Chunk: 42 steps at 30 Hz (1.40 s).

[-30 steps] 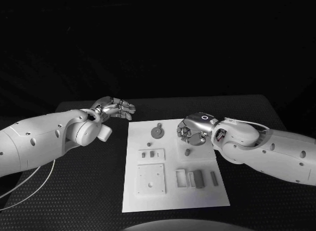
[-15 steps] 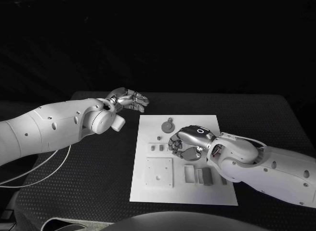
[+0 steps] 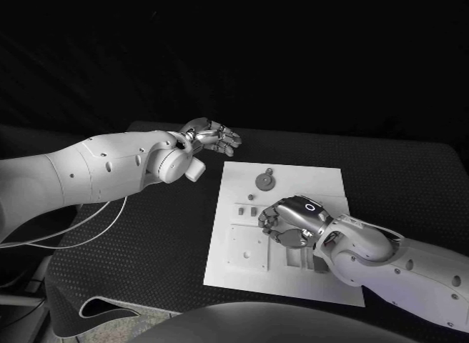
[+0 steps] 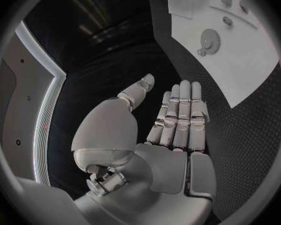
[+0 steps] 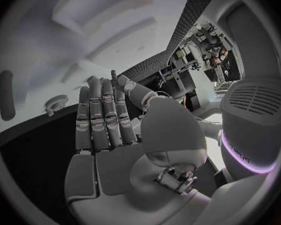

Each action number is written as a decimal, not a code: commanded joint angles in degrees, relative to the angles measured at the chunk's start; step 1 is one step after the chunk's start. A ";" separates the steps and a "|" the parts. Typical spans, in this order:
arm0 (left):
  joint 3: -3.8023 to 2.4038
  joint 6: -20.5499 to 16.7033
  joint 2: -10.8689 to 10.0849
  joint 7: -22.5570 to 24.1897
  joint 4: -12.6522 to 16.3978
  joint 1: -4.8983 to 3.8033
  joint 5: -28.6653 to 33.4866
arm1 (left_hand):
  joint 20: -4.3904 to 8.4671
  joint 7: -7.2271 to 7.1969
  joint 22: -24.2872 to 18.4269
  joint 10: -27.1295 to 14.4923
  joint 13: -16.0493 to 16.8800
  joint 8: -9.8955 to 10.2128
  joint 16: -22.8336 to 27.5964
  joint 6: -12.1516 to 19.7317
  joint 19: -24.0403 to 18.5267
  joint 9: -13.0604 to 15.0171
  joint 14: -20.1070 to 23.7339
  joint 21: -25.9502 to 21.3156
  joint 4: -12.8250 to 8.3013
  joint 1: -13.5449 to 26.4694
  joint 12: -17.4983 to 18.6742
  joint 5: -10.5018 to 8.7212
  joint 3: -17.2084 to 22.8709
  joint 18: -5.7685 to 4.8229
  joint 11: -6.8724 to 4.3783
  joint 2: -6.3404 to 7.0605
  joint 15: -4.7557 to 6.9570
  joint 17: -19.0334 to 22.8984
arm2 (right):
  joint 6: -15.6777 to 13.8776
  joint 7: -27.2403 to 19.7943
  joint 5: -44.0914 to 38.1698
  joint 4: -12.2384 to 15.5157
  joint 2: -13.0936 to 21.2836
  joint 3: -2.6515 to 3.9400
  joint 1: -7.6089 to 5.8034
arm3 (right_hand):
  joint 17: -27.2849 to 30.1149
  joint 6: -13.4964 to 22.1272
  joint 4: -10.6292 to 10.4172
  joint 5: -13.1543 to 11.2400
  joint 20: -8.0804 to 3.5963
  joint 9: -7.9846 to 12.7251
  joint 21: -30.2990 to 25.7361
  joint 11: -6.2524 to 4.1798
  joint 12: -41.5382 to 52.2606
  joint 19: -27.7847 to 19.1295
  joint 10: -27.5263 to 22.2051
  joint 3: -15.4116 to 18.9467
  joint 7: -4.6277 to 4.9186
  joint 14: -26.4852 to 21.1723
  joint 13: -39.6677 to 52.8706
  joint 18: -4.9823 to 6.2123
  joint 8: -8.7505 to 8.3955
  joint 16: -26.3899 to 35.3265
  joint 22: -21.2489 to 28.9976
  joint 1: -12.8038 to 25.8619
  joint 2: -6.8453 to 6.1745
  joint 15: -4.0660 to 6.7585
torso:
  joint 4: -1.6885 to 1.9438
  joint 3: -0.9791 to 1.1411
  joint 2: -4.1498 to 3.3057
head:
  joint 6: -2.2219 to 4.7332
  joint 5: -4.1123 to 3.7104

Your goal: Assemble the parts on the task board

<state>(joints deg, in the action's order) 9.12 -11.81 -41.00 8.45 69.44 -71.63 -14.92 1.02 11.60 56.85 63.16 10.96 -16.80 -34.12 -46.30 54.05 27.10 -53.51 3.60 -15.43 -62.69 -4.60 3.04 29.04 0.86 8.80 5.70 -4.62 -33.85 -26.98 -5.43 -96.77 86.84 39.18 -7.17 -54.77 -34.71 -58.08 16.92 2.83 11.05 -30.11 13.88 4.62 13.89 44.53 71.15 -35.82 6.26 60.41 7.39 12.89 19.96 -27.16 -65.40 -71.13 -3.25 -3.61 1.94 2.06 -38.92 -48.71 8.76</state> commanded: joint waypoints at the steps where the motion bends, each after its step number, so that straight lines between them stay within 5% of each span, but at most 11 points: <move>1: -0.06 0.73 0.19 0.25 0.01 -0.15 -0.17 | -0.31 0.00 -0.09 -0.30 -0.05 -0.25 0.31 0.60 -0.17 -0.09 0.02 0.27 -0.11 0.47 0.13 -0.04 -0.22 0.18 -0.08 0.11 -0.35 -0.06 | -2.30 -2.61 0.11 -0.24 -0.38 -0.02 0.74 | -0.07 -0.22 -0.12 0.06 0.14 -0.10 -0.41 -0.18 -0.33 0.43 0.37 -0.15 0.24 0.41 0.05 0.44 0.10 0.24 -0.09 -0.18 0.33 -0.01 | 0.03 0.04 0.01 | -0.41 0.79; 13: -0.06 0.95 0.69 0.21 -0.35 -0.16 -0.19 | -0.31 0.01 -0.13 -0.34 -0.06 -0.29 0.34 0.65 -0.18 -0.09 0.02 0.27 -0.09 0.46 0.09 -0.04 -0.21 0.18 -0.08 0.09 -0.36 -0.10 | -1.45 -2.83 0.38 -0.77 -1.13 -0.03 1.63 | -0.16 -0.23 -0.11 0.06 0.15 -0.13 -0.45 -0.18 -0.37 0.46 0.39 -0.16 0.24 0.43 0.08 0.45 0.08 0.30 -0.14 -0.21 0.35 -0.01 | 0.03 -0.08 0.02 | -1.28 1.97; 42: -0.06 1.21 1.10 0.20 -0.78 -0.15 -0.19 | -0.34 0.03 -0.23 -0.42 -0.07 -0.38 0.43 0.74 -0.20 -0.10 0.04 0.27 0.03 0.55 0.00 -0.04 -0.22 0.17 -0.06 0.03 -0.38 -0.17 | 0.91 -2.35 -1.09 -2.87 -2.39 -0.71 2.52 | -0.34 -0.18 -0.10 0.06 0.18 -0.19 -0.60 -0.15 -0.54 0.42 0.38 -0.14 0.26 0.39 0.13 0.45 0.01 0.49 -0.24 -0.19 0.44 -0.04 | -0.04 0.03 0.01 | -1.29 2.55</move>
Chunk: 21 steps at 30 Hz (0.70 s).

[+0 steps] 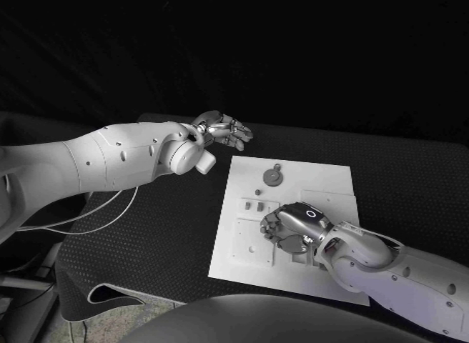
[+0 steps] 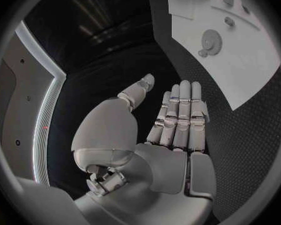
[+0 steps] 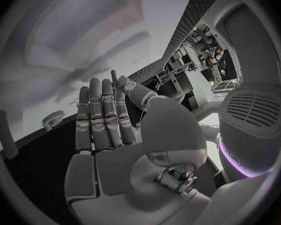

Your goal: Assemble the parts on the task board

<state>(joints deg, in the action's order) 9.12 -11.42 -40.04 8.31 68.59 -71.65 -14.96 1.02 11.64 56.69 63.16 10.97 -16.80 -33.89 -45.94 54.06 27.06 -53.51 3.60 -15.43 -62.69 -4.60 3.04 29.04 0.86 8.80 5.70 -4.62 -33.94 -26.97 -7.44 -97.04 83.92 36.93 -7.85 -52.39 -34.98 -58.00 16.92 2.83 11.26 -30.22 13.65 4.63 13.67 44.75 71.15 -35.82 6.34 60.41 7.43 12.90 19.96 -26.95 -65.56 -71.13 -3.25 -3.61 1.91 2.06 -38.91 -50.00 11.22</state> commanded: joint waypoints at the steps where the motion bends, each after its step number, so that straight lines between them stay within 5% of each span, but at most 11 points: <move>1: -0.06 0.83 0.15 0.34 0.07 -0.13 -0.15 | -0.33 -0.01 -0.07 -0.43 -0.08 -0.39 0.21 0.39 -0.20 -0.06 0.04 0.27 0.03 0.55 0.00 -0.04 -0.23 0.18 -0.06 0.03 -0.38 -0.08 | 0.88 -0.30 -0.90 0.04 -0.19 -0.03 0.17 | -0.07 -0.26 -0.10 0.06 -0.03 -0.08 -0.38 -0.16 -0.33 0.20 0.39 -0.14 0.18 0.39 0.08 0.43 0.01 0.28 -0.09 -0.19 0.45 -0.04 | 0.00 0.02 0.00 | 0.00 0.10; 21: -0.06 0.95 0.18 0.30 0.11 -0.13 -0.15 | -0.34 0.00 -0.14 -0.48 -0.09 -0.45 0.27 0.45 -0.21 -0.06 0.05 0.28 0.10 0.61 -0.06 -0.04 -0.24 0.18 -0.05 0.02 -0.39 -0.13 | 0.17 1.26 -4.89 -0.87 -0.73 -0.07 0.34 | -0.21 -0.25 -0.08 0.06 -0.03 -0.13 -0.46 -0.16 -0.43 0.21 0.41 -0.15 0.18 0.41 0.12 0.46 -0.02 0.40 -0.17 -0.26 0.46 -0.05 | 0.02 -0.03 0.00 | 0.00 0.11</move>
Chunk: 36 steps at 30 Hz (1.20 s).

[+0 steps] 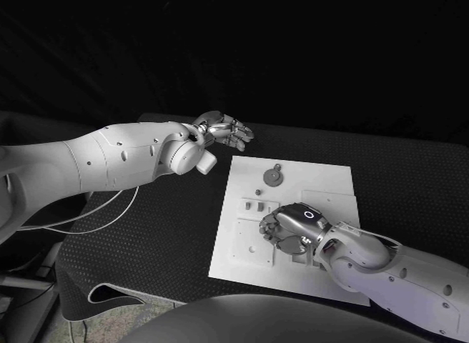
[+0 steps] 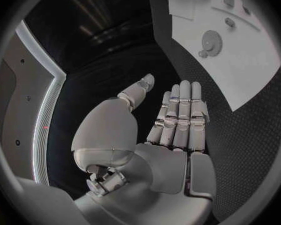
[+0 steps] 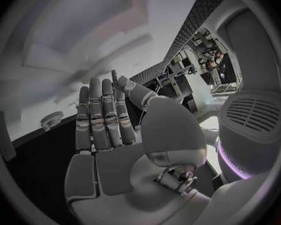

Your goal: Assemble the parts on the task board

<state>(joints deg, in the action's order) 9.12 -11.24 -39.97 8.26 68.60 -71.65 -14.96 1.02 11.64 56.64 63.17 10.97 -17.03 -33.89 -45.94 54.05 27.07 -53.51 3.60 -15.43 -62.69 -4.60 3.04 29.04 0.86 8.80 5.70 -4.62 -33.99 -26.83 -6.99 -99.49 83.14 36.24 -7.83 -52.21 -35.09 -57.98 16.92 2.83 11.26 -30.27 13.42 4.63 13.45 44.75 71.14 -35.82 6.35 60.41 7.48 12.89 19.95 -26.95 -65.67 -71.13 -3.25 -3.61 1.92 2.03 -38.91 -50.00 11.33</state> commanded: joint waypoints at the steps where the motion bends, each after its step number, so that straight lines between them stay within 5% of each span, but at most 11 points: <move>1: -0.06 0.78 0.11 0.36 0.09 -0.13 -0.14 | -0.34 0.00 -0.09 -0.49 -0.09 -0.22 0.27 0.46 -0.21 -0.07 0.05 0.28 0.10 0.61 -0.06 -0.04 -0.24 0.18 -0.05 0.02 -0.39 -0.09 | -0.13 0.86 -2.48 -0.08 -0.05 -0.09 0.17 | -0.11 -0.28 -0.08 0.06 -0.03 -0.08 -0.24 -0.17 -0.21 0.21 0.41 -0.16 0.16 0.41 0.07 0.47 -0.02 0.40 -0.07 -0.28 0.45 -0.05 | 0.02 -0.01 0.01 | 0.00 0.00; 18: -0.06 0.99 0.10 0.28 0.10 -0.13 -0.14 | -0.35 0.00 -0.11 -0.51 -0.10 -0.24 0.29 0.49 -0.22 -0.08 0.05 0.27 0.11 0.64 -0.07 -0.04 -0.26 0.18 -0.04 0.04 -0.39 -0.10 | 0.05 1.05 -2.28 -0.14 -0.17 -0.09 0.19 | -0.28 -0.33 -0.09 0.06 -0.02 -0.14 -0.31 -0.17 -0.30 0.27 0.48 -0.17 0.14 0.48 0.14 0.49 -0.03 0.51 -0.19 -0.41 0.42 -0.04 | 0.00 0.00 0.00 | 0.00 0.12; 36: -0.06 1.19 0.12 0.11 0.18 -0.14 -0.14 | -0.36 0.02 -0.14 -0.56 -0.11 -0.25 0.32 0.54 -0.25 -0.08 0.07 0.27 0.13 0.68 -0.08 -0.04 -0.28 0.17 -0.03 0.07 -0.40 -0.12 | 7.12 2.78 -4.13 -1.28 -1.50 -0.49 0.68 | -0.49 -0.19 -0.10 0.06 0.06 -0.18 -0.60 -0.09 -0.56 0.09 0.39 -0.10 0.22 0.32 0.17 0.44 -0.20 0.85 -0.30 -0.24 0.54 -0.09 | 0.02 -0.02 0.00 | 0.00 0.02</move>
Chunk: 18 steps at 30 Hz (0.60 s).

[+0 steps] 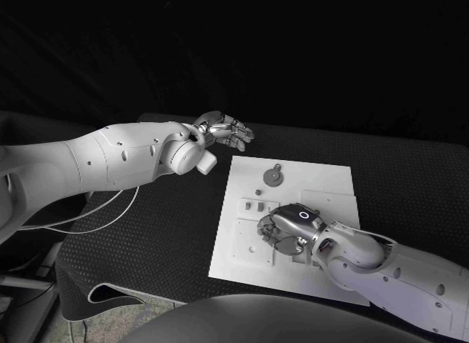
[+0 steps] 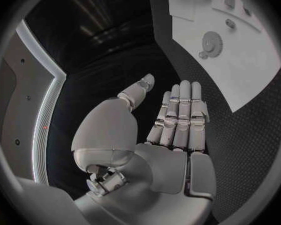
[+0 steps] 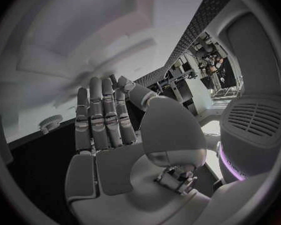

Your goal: Assemble the parts on the task board

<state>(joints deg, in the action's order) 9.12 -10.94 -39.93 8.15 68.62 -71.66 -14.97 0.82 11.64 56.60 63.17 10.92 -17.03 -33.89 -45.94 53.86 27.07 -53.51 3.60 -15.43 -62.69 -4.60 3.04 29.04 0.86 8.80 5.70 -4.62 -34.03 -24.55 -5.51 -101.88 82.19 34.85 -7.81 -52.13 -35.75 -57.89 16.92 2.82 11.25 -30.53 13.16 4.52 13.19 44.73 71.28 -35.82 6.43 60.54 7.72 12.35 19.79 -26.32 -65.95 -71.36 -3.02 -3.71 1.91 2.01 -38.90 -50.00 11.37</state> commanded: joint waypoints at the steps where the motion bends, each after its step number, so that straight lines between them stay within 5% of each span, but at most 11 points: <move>1: -0.06 0.93 0.07 0.19 0.15 -0.14 -0.14 | -0.16 0.02 -0.10 -0.57 -0.06 -0.26 0.33 0.55 -0.05 -0.09 0.08 0.27 0.14 0.68 -0.08 -0.04 -0.29 0.17 -0.03 0.07 -0.41 -0.09 | 4.88 1.42 -1.82 -0.33 -0.12 -0.55 0.59 | 0.16 -0.28 -0.10 0.06 0.06 0.07 -0.36 0.03 -0.31 0.10 0.26 -0.09 0.15 0.19 -0.06 0.98 -0.04 0.22 -0.03 0.00 0.30 0.01 | 0.02 0.00 -0.01 | 0.00 -0.04; 13: -0.06 0.97 0.02 0.14 0.16 -0.14 -0.14 | -0.18 0.04 -0.14 -0.65 -0.08 -0.27 0.37 0.61 -0.09 -0.10 0.11 0.26 0.16 0.73 -0.08 -0.04 -0.31 0.16 0.00 0.09 -0.42 -0.11 | 3.47 2.35 -2.05 -0.58 0.26 -0.57 0.59 | -0.07 0.13 -0.13 0.05 0.16 0.10 -0.74 0.25 -0.75 -0.30 -0.09 0.19 0.36 -0.14 -0.08 0.85 -0.38 0.70 -0.25 0.49 0.14 -0.24 | -0.04 0.04 0.00 | 0.00 -0.25; 18: -0.06 0.98 -0.04 0.09 0.15 -0.14 -0.14 | -0.18 0.05 -0.15 -0.67 -0.08 -0.27 0.39 0.64 -0.10 -0.11 0.12 0.26 0.17 0.73 -0.09 -0.04 -0.32 0.16 0.00 0.11 -0.43 -0.12 | 1.64 1.66 -0.58 -0.55 0.68 -0.57 0.58 | -0.20 1.26 -0.24 0.04 0.30 0.28 -1.27 0.87 -1.59 -1.30 -1.10 1.34 0.80 -1.05 -0.24 0.49 -1.15 1.57 -0.71 2.14 -2.57 -0.89 | -0.01 0.05 0.01 | 0.00 -0.40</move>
<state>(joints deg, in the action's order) 9.12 -10.74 -40.01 7.99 68.67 -71.66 -14.98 0.82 11.84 56.50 62.74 10.93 -17.03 -33.89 -45.74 53.85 27.02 -53.51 3.60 -15.43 -62.46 -4.60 3.04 29.04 0.86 8.80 5.93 -4.62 -34.07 -24.81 -4.92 -102.84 82.30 35.27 -7.87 -52.14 -35.78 -56.95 16.59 2.83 11.58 -30.28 12.21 5.33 11.83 43.78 70.43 -34.68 7.13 59.68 7.52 12.54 18.80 -24.93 -66.66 -69.32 -5.06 -4.56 1.89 2.03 -38.90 -50.00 11.04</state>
